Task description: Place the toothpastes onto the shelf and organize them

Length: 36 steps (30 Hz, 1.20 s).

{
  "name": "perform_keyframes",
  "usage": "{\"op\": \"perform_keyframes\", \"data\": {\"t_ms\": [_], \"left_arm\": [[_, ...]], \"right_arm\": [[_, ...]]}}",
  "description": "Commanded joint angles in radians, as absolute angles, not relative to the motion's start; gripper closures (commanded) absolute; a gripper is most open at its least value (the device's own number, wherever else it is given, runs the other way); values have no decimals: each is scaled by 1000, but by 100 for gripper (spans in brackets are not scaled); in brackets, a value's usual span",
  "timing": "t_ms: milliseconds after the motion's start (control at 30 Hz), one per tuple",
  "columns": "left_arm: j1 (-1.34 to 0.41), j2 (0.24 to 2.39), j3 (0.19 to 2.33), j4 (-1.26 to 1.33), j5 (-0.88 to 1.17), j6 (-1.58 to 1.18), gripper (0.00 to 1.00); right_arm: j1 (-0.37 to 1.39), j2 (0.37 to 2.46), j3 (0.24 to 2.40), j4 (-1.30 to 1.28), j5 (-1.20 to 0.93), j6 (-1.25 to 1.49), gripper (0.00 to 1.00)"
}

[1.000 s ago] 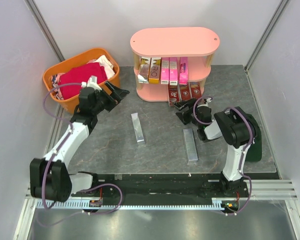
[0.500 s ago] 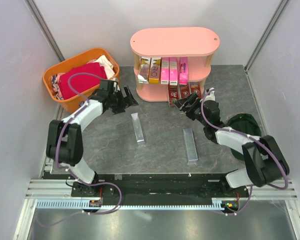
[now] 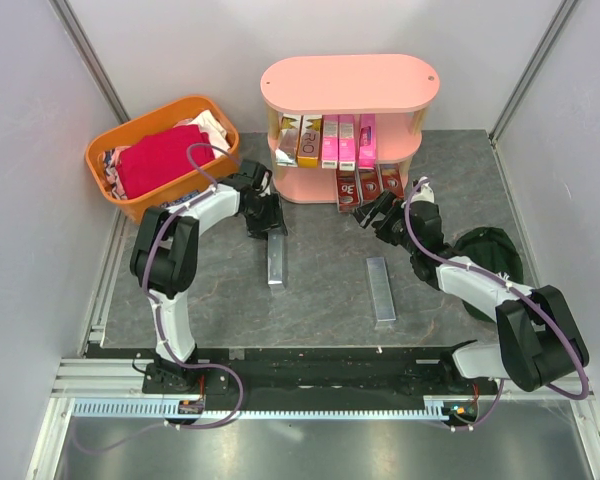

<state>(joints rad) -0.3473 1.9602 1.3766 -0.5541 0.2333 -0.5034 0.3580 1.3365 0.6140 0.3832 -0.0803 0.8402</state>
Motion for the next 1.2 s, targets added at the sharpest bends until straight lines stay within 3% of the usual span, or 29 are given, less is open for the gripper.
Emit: {"op": "perform_keyframes", "data": {"t_ms": [0, 333, 667, 1033, 1167], "left_arm": [[-354, 2005, 1439, -647, 190, -433, 41], [-354, 1944, 1433, -658, 163, -436, 68], [-316, 1726, 1303, -485, 253, -491, 76], [-189, 1389, 910, 147, 615, -730, 86], [-137, 1332, 728, 604, 716, -937, 94]], "right_arm": [[359, 1338, 637, 394, -69, 825, 2], [360, 1310, 640, 376, -84, 824, 2], [443, 1275, 670, 345, -74, 804, 2], [598, 1322, 672, 452, -193, 808, 2], [623, 1353, 658, 538, -294, 836, 2]]}}
